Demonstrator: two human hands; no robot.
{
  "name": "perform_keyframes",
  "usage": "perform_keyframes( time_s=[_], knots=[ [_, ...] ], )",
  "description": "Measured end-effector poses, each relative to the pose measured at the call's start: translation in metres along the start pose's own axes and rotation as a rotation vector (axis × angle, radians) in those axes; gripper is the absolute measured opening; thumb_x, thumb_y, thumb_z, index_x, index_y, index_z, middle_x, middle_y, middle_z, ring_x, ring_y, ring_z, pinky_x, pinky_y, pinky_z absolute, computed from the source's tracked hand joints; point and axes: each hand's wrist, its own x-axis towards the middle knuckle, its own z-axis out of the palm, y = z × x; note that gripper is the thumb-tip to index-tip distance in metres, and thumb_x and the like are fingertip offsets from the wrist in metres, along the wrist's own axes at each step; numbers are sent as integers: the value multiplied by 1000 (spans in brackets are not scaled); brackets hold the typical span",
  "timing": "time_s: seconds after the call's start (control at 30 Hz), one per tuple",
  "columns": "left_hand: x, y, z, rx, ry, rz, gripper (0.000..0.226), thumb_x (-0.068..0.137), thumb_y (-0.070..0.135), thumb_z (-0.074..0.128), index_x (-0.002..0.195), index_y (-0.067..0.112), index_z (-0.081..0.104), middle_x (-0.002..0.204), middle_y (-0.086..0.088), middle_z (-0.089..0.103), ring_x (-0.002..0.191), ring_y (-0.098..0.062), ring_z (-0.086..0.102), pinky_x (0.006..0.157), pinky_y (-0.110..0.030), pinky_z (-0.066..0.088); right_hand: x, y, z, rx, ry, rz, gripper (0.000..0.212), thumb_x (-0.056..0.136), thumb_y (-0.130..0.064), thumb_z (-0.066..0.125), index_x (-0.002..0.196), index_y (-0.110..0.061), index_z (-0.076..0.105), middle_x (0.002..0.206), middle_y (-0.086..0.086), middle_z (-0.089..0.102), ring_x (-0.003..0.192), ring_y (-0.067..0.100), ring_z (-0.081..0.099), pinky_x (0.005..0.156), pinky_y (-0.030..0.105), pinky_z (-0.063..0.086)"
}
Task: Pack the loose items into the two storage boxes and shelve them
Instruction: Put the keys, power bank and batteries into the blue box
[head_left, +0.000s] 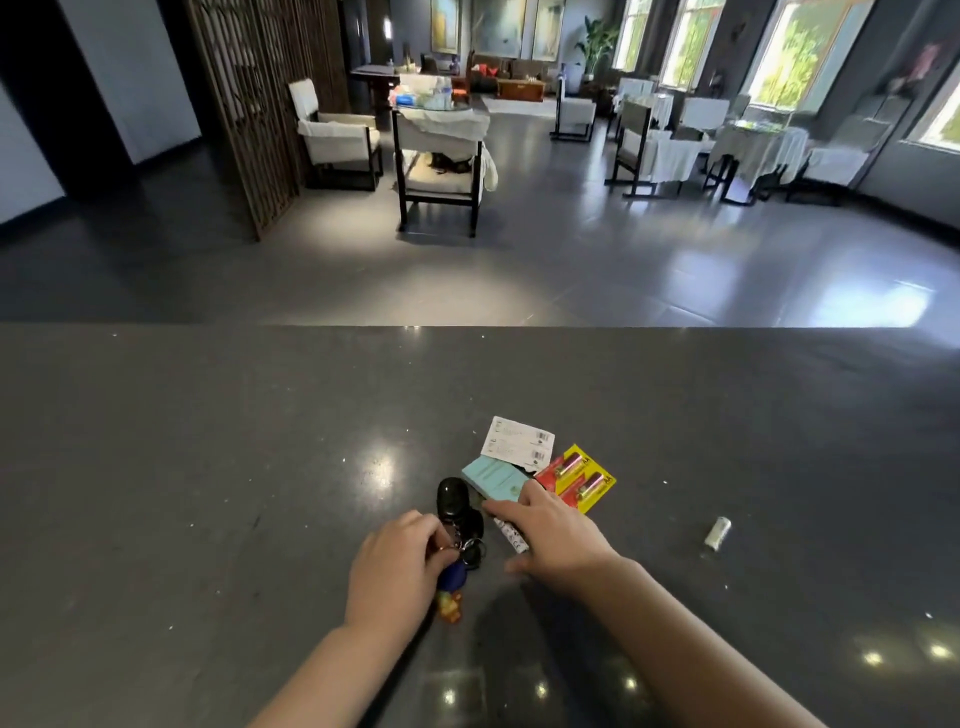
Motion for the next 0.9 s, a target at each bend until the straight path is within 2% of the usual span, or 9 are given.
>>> perform_keyframes(
  time_s=[0.23, 0.3, 0.4, 0.5, 0.57, 0.67, 0.73, 0.9],
  knots=[
    [0, 11, -10, -53, 34, -8, 13, 79, 35, 70, 73, 29, 59, 76, 16, 55, 75, -2, 50, 67, -24, 34, 6, 5, -7, -28, -52, -50, 63, 81, -32, 72, 138, -27, 45, 122, 2, 46, 111, 25, 52, 84, 38, 47],
    [-1, 19, -11, -66, 29, 3, 13, 80, 34, 69, 73, 30, 59, 77, 16, 56, 76, -2, 51, 68, -23, 37, 0, 5, -4, -10, -16, -33, 62, 82, -34, 71, 138, -26, 45, 126, 1, 46, 115, 25, 52, 87, 38, 46],
    [-4, 31, -12, -100, 19, 21, 13, 80, 35, 69, 73, 30, 59, 78, 17, 57, 78, -3, 53, 73, -25, 44, -22, 11, 9, 63, 40, -7, 64, 79, -50, 70, 135, -29, 46, 129, -4, 45, 119, 19, 48, 92, 36, 46],
    [-7, 50, -9, -125, 4, 68, 15, 80, 34, 68, 71, 31, 57, 77, 17, 57, 79, -1, 53, 70, -23, 43, -56, 27, 23, 146, 189, 3, 60, 78, -58, 66, 127, -28, 50, 119, -7, 45, 112, 14, 47, 84, 30, 44],
    [-8, 65, -7, -155, 2, 101, 17, 81, 33, 69, 70, 30, 56, 76, 17, 57, 79, 0, 52, 65, -21, 40, -72, 44, 23, 182, 287, 64, 57, 79, -57, 66, 125, -27, 52, 116, -8, 45, 110, 11, 46, 83, 28, 42],
    [-4, 93, 0, -226, -1, 159, 17, 79, 29, 71, 69, 30, 57, 73, 17, 57, 78, 2, 52, 60, -17, 37, -90, 79, 8, 245, 382, 250, 58, 77, -57, 67, 125, -28, 54, 117, -9, 46, 113, 10, 46, 87, 30, 44],
    [4, 109, 6, -278, 9, 173, 17, 79, 27, 71, 69, 30, 58, 72, 17, 57, 81, 3, 51, 60, -17, 37, -100, 103, -3, 268, 437, 371, 56, 75, -57, 70, 120, -27, 57, 114, -9, 47, 110, 12, 48, 84, 32, 45],
    [29, 141, 31, -285, -8, 194, 15, 80, 27, 71, 71, 27, 58, 72, 13, 56, 74, -2, 52, 61, -23, 38, -113, 149, -14, 218, 459, 602, 51, 69, -59, 73, 103, -22, 62, 103, -6, 52, 96, 17, 58, 74, 30, 47]
  ],
)
